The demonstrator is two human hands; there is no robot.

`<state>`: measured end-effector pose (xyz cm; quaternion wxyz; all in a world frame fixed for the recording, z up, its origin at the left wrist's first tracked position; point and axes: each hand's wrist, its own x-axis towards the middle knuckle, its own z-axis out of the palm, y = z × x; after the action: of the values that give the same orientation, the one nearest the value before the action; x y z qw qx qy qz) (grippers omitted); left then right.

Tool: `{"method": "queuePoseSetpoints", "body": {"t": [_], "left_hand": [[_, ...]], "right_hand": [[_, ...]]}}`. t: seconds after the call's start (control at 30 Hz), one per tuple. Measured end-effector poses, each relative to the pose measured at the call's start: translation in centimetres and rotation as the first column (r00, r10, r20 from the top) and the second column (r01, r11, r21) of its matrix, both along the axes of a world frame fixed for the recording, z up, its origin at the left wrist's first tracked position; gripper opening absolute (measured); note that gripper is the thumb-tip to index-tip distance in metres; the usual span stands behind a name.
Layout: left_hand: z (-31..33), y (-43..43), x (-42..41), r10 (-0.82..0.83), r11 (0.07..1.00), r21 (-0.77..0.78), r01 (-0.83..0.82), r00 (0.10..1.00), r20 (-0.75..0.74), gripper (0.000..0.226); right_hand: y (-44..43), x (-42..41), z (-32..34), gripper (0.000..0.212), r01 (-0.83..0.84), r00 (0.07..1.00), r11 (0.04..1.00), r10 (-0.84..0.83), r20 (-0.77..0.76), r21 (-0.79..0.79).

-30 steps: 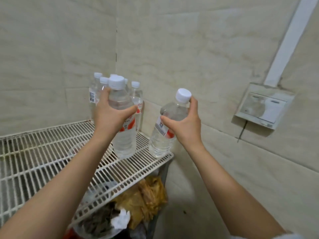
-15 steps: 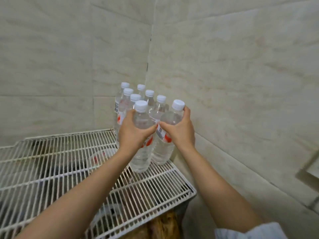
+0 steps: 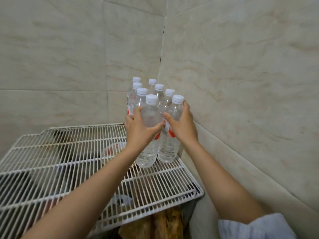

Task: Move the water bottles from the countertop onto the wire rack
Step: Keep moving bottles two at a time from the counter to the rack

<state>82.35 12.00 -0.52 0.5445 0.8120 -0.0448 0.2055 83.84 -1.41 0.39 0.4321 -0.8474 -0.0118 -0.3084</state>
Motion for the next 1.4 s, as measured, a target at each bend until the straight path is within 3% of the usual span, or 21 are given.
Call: {"method": "queuePoseSetpoints", "body": {"t": [0.2, 0.37, 0.6, 0.73, 0.83, 1.07, 1.23, 1.4], "left_hand": [[0.9, 0.6, -0.6, -0.003, 0.999, 0.048, 0.005, 0.999, -0.052, 0.084], [0.1, 2.7, -2.3, 0.058, 0.997, 0.047, -0.056, 0.997, -0.042, 0.08], [-3.1, 9.9, -6.9, 0.303, 0.95, 0.118, -0.29, 0.946, -0.113, 0.069], [-5.8, 16.8, -12.4, 0.508, 0.86, 0.169, -0.481, 0.837, -0.204, 0.069], [-6.7, 21.2, -17.9, 0.64, 0.768, 0.177, -0.615, 0.733, -0.23, 0.069], [-6.9, 29.4, -33.3, 0.882, 0.471, 0.289, -0.833, 0.433, -0.188, 0.07], [-8.9, 34.1, -45.7, 0.956, 0.274, 0.414, -0.868, 0.197, -0.219, 0.073], [-11.5, 37.5, -58.4, 0.979, 0.144, 0.513, -0.847, 0.046, -0.198, 0.071]], "right_hand": [[-0.6, -1.6, -0.3, 0.081, -0.025, 0.998, 1.0, 0.026, 0.049, -0.006], [1.8, -4.9, -0.2, 0.071, 0.105, 0.956, 0.994, -0.108, 0.274, 0.025], [8.4, -7.9, -2.5, 0.062, -0.114, 0.932, 0.978, 0.167, 0.322, -0.177], [13.5, -9.7, -4.4, 0.059, -0.311, 0.884, 0.891, 0.399, 0.244, -0.331], [18.1, -11.9, -5.2, 0.053, -0.361, 0.808, 0.809, 0.52, 0.278, -0.464], [28.9, -21.6, -6.2, 0.05, -0.556, 0.584, 0.615, 0.768, 0.263, -0.559], [34.6, -28.8, -8.8, 0.054, -0.615, 0.489, 0.449, 0.862, 0.133, -0.649], [40.0, -38.1, -11.9, 0.055, -0.644, 0.433, 0.327, 0.901, 0.023, -0.691]]}}
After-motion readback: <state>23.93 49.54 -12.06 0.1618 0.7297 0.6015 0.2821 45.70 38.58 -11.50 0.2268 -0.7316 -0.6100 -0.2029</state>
